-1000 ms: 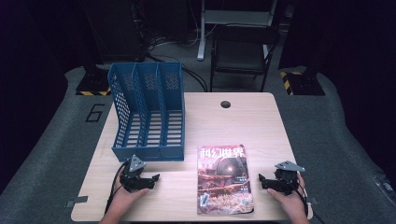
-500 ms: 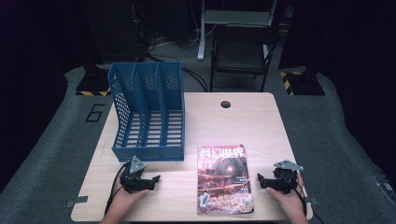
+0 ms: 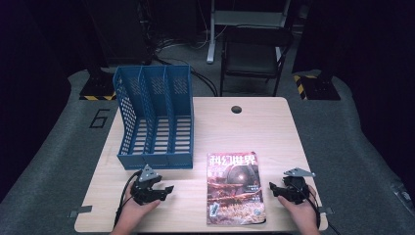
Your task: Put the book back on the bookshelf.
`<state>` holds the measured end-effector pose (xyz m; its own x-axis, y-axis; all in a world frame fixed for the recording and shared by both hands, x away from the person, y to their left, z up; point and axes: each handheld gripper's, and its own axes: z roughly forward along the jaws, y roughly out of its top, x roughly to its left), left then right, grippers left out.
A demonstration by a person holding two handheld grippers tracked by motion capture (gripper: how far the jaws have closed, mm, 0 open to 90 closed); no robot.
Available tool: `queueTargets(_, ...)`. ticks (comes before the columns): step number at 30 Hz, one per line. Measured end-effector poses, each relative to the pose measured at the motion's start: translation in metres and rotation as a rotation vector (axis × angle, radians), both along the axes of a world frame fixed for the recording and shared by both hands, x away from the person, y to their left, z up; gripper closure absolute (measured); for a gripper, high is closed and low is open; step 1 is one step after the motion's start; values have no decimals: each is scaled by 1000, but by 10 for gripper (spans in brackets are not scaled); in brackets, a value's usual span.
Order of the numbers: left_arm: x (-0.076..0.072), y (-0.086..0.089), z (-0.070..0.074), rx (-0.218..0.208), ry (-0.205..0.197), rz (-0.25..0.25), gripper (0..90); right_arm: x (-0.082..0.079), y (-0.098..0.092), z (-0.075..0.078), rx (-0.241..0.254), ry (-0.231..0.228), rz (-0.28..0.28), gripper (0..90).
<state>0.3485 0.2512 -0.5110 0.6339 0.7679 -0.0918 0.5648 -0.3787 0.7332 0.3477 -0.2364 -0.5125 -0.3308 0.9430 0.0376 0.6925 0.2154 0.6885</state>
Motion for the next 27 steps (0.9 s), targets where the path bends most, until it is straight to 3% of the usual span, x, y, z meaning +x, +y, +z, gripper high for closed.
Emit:
queueTargets(3, 1, -8, 7, -29, 13, 18, 357, -2, 3, 7, 23, 3, 18, 408)
queueTargets(5, 3, -17, 14, -40, -7, 22, 373, -2, 6, 12, 53, 3, 22, 418)
queueTargets(9, 5, -23, 19, -68, -1, 22, 352, -3, 10, 21, 51, -16, 44, 420)
queueTargets(13, 8, -33, 26, -70, -7, -16, 309, -4, 16, 31, 93, -18, 44, 415)
queueTargets(16, 11, -43, 32, -95, -18, -47, 286, -1, 21, 36, 100, -22, 55, 405)
queueTargets(22, 16, -63, 31, -101, -1, -62, 299, 6, 29, 40, 117, -9, 56, 402)
queueTargets(23, 16, -68, 29, -104, -16, -57, 314, 7, 32, 41, 124, -3, 55, 404)
queueTargets(25, 17, -77, 26, -96, -1, -91, 347, 9, 38, 41, 124, -4, 72, 409)
queueTargets(27, 17, -81, 24, -95, -6, -88, 366, 9, 40, 40, 121, -7, 75, 412)
